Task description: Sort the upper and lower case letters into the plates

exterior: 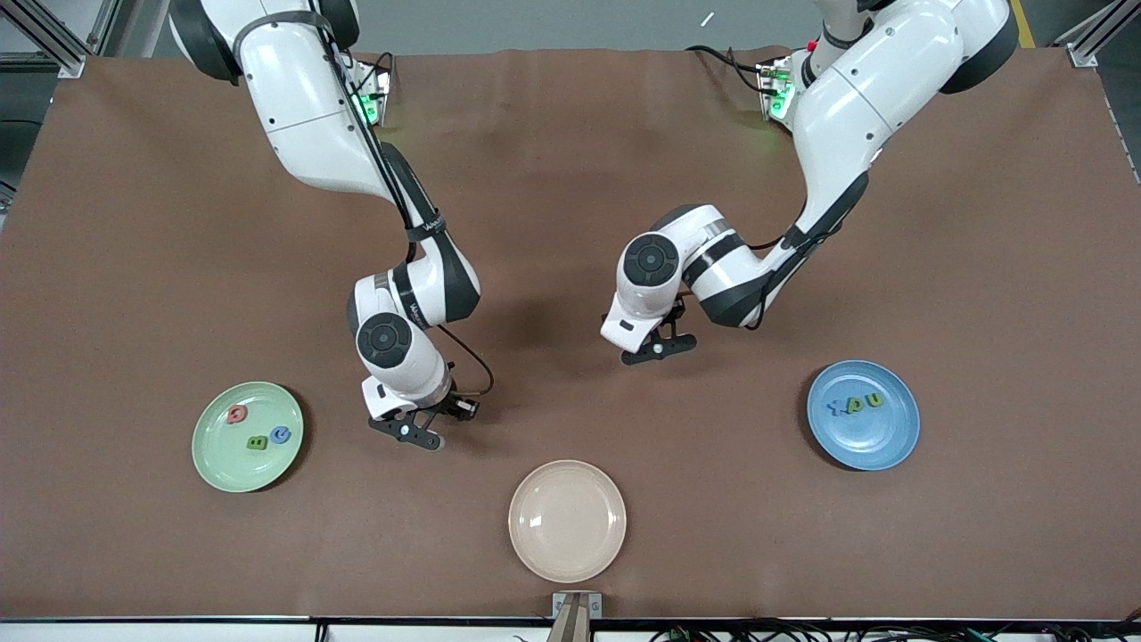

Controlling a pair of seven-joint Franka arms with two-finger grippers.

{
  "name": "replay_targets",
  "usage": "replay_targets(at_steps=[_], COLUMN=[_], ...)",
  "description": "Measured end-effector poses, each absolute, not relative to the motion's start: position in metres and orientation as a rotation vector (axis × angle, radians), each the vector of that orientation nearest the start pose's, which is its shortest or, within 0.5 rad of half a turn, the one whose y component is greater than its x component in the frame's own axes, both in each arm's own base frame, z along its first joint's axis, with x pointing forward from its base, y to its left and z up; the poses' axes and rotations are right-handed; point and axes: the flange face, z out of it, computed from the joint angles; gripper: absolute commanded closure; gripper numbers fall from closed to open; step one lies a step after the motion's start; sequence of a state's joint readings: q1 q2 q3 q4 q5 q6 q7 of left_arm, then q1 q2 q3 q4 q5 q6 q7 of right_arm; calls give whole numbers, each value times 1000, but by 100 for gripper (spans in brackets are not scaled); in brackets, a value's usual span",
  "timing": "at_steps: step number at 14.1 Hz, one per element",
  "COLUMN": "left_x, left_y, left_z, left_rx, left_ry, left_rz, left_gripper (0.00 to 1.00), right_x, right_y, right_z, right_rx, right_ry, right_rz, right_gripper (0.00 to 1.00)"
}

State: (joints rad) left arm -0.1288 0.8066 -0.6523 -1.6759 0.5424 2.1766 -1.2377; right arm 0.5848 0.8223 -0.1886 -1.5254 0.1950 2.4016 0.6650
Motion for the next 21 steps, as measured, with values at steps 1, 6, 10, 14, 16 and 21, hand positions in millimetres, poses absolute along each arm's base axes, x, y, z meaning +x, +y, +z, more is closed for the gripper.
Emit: replay_targets(at_steps=[1, 6, 10, 14, 16, 21], left_x=[513, 516, 514, 514, 514, 519], left_y=[-422, -422, -421, -424, -424, -420], left_z=[190, 182, 173, 176, 176, 176], left_rx=[-3060, -3063, -3056, -3064, -3063, -3061], left_ry=[-389, -470, -473, -503, -507, -522], left_rz=[135, 134, 156, 147, 147, 139], left_gripper=[28, 36, 46, 81, 94, 99], right_x=[650, 704, 741, 740, 732, 731], right_y=[296, 209, 35, -48, -55, -46], right_z=[182, 255, 276, 263, 247, 236], right_rx=[-3069, -3188, -3178, -3171, -3162, -3154], right_ry=[513, 255, -49, -190, -188, -208], right_rz=[-84, 104, 111, 124, 179, 186], right_gripper=[99, 98, 95, 46, 10, 0])
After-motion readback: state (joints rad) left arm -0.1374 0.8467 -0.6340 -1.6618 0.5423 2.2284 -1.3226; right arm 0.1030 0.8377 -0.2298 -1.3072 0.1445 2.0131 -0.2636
